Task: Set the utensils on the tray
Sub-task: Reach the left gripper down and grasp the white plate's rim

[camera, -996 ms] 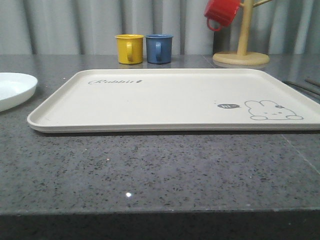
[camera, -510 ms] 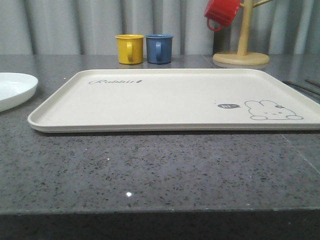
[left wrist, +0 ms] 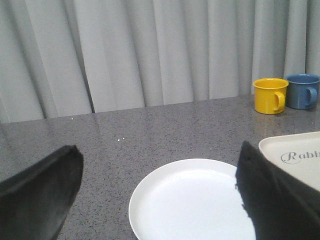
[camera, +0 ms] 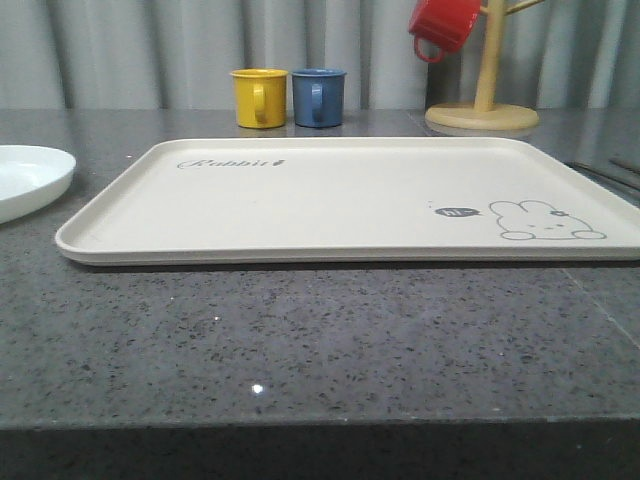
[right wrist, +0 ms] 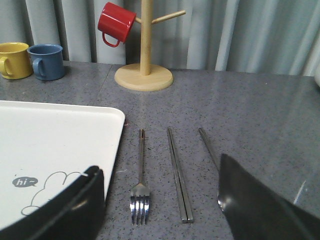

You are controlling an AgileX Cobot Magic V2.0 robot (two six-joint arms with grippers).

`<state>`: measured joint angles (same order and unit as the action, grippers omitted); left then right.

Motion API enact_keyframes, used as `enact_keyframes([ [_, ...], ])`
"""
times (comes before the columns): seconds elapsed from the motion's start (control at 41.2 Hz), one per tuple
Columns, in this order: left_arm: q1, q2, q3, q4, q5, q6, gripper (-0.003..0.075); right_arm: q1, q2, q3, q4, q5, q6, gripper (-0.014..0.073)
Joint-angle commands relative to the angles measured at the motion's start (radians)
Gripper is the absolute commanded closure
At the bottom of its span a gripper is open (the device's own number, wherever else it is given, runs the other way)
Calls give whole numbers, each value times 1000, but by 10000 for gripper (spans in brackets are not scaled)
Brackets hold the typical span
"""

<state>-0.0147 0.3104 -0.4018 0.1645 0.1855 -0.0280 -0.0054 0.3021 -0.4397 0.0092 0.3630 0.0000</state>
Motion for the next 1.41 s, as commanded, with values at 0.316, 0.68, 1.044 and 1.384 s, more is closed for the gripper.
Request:
enact_keyframes([
  [0.316,-39,134,-105,-16,-71,-8,101,-8,17,-35,-9,-83,0,57],
  [0.68,-303,580,-492,-12,413,38,101,-8,17,-35,-9,-83,0,57],
  [1.044,-384,1044,-786,-39,839,126,101,-8,17,-35,-9,-83,0,57],
  [1.384,-342,1212,-826,-52,812,130,102,-8,17,-35,-9,-83,0,57],
])
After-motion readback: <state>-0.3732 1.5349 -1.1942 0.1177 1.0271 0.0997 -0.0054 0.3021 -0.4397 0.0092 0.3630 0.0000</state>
